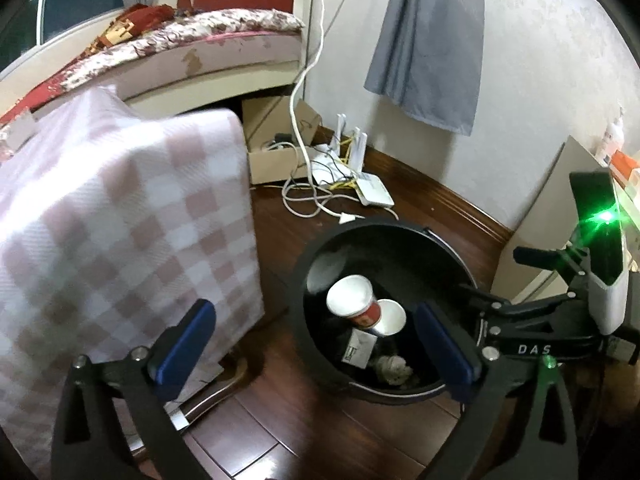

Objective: Collect trash
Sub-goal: 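Move both tools back over the tablecloth toward the cloth bundles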

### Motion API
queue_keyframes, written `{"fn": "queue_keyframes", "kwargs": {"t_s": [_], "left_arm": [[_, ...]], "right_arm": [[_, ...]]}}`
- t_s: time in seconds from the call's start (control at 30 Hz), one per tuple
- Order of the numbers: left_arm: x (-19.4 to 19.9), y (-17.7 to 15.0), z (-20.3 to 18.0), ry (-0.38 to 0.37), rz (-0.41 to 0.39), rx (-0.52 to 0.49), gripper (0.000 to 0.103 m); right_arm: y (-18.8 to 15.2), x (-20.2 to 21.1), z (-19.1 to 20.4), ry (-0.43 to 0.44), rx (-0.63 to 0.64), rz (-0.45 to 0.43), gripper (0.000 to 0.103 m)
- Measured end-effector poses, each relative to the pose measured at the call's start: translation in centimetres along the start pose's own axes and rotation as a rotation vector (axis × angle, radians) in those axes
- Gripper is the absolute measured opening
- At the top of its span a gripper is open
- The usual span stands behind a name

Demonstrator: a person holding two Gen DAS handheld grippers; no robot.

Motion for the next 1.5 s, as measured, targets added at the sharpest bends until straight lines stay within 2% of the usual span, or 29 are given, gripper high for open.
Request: {"fn": "queue_keyframes", "kwargs": {"t_s": [0.57,0.87,1.3,1.5], "left_arm": [[3.8,0.3,2.1,0.064,-0.063,0.033,0.102],[6.8,0.4,4.2,0.109,-0.107,0.052,0.102],[12.4,0.5,9.7,0.211,-0.191,0.115,0.102],[14.8,0.2,13.5,0.269,-0.226,0.168,0.102]], "right_arm": [[1.3,4.2,2.4,-0.003,0.054,-0.082,0.102],[2.8,7.3,4.7,0.016,0.085,-0.159,0.102],[5.6,11.2,10.9,0.078,0.163,-0.256,0.102],[8.5,13.1,15.4,0.140,0.190,-0.324,0.102]]}}
Point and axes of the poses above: each gripper's, at about its wrist camera, not at the fingertips, and x roughly against the way its jaws point, z to its left, y to its top, the point moved 9 cm from there along -x, roughly the way its jaws point, and after that the axes turned 4 degrees about -y, right-handed, at the moved point
